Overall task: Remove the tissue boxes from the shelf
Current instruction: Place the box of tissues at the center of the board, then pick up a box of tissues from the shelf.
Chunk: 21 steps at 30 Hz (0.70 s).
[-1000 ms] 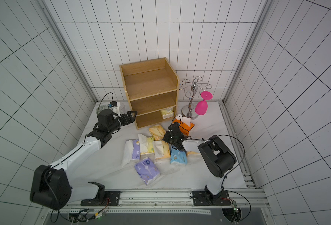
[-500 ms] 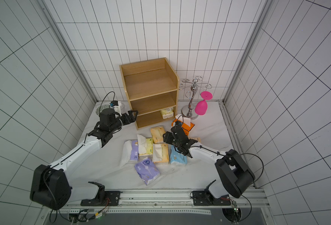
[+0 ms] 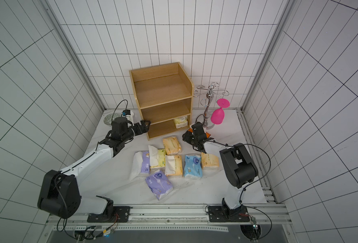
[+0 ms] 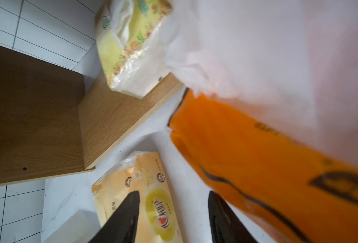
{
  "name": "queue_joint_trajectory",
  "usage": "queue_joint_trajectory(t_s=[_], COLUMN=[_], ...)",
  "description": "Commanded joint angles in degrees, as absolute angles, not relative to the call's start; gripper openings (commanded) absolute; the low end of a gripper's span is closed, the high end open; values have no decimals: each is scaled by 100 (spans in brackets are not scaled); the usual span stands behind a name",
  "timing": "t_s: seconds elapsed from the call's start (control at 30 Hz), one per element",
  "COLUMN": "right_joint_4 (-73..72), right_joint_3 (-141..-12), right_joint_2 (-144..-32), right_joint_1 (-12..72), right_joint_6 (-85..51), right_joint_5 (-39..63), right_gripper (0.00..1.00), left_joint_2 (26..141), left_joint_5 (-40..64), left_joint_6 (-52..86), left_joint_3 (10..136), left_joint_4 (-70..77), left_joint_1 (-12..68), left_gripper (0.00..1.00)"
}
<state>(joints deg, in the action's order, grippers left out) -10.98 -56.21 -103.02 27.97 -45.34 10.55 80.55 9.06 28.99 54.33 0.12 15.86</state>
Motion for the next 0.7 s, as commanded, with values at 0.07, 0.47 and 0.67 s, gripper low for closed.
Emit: queue_joint_trajectory(t_s=[0.07,0.47,0.67], right_joint_4=[-1643,-2144,-2590], right_joint_3=[-5518,-5379,-5861], right_joint_2=[-10438,-10048,-10446], right_joint_1=[2346,2450,2885], right_joint_6=[-4837,-5156,-5567], right_joint_5=[1052,931,645], right_gripper=[56,56,60], left_joint_2=[8265,8515,8578], left_joint_5=[1034,1414,1643], left_joint_6=[2689,2568,2460], left_joint_3=[5660,5669,5660], left_joint_4=[257,583,691], left_joint_1=[1432,1107,1073], left_gripper=[97,97,97])
